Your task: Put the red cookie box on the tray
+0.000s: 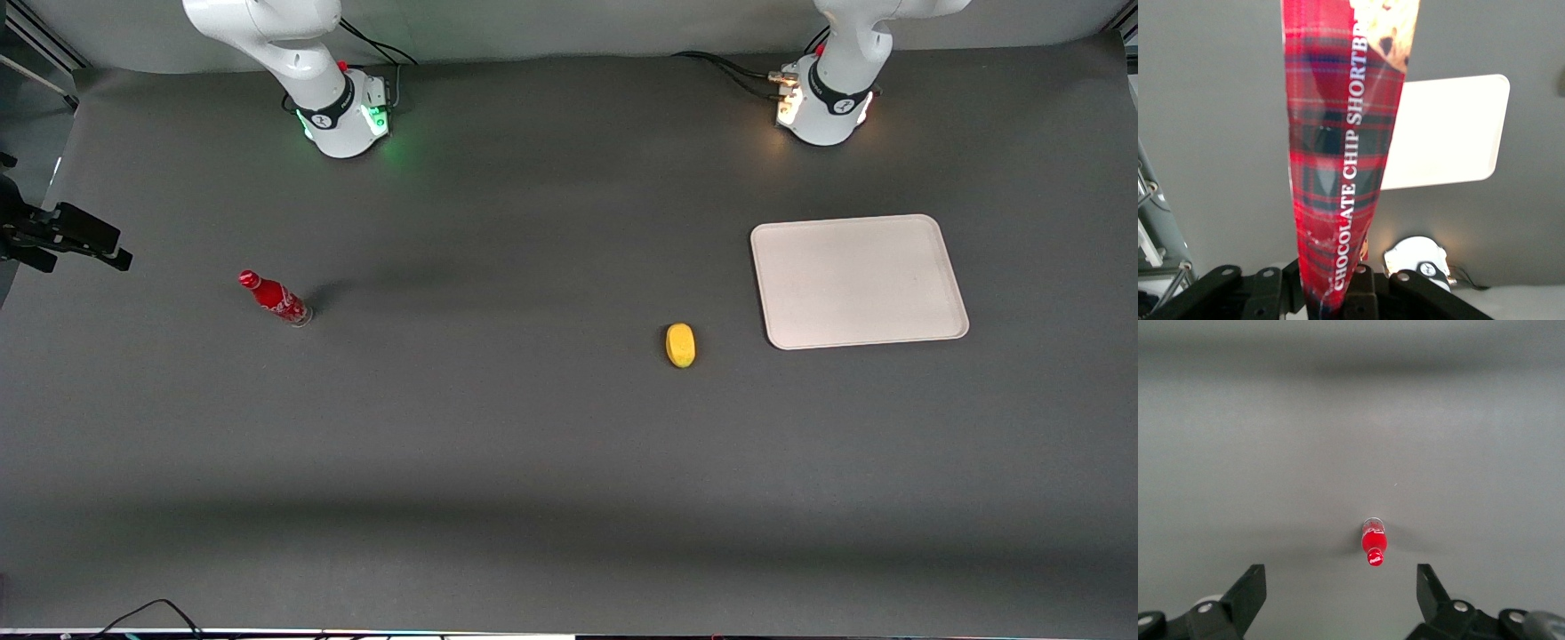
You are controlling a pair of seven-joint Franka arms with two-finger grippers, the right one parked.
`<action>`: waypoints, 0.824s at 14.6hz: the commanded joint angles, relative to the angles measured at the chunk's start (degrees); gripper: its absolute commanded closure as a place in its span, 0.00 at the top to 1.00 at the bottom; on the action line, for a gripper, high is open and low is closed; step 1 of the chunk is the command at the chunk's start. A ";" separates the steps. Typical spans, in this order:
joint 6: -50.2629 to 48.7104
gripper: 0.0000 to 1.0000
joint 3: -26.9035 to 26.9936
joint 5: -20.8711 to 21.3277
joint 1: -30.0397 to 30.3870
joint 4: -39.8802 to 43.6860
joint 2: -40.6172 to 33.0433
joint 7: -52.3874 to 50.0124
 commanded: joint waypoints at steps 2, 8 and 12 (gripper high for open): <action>13.00 0.00 -12.20 6.87 -0.86 -28.67 -18.20 -13.55; 39.35 0.00 -12.91 7.05 -0.51 -58.14 -22.11 -14.80; 54.41 0.00 -10.64 6.96 0.37 -70.38 -20.79 -14.97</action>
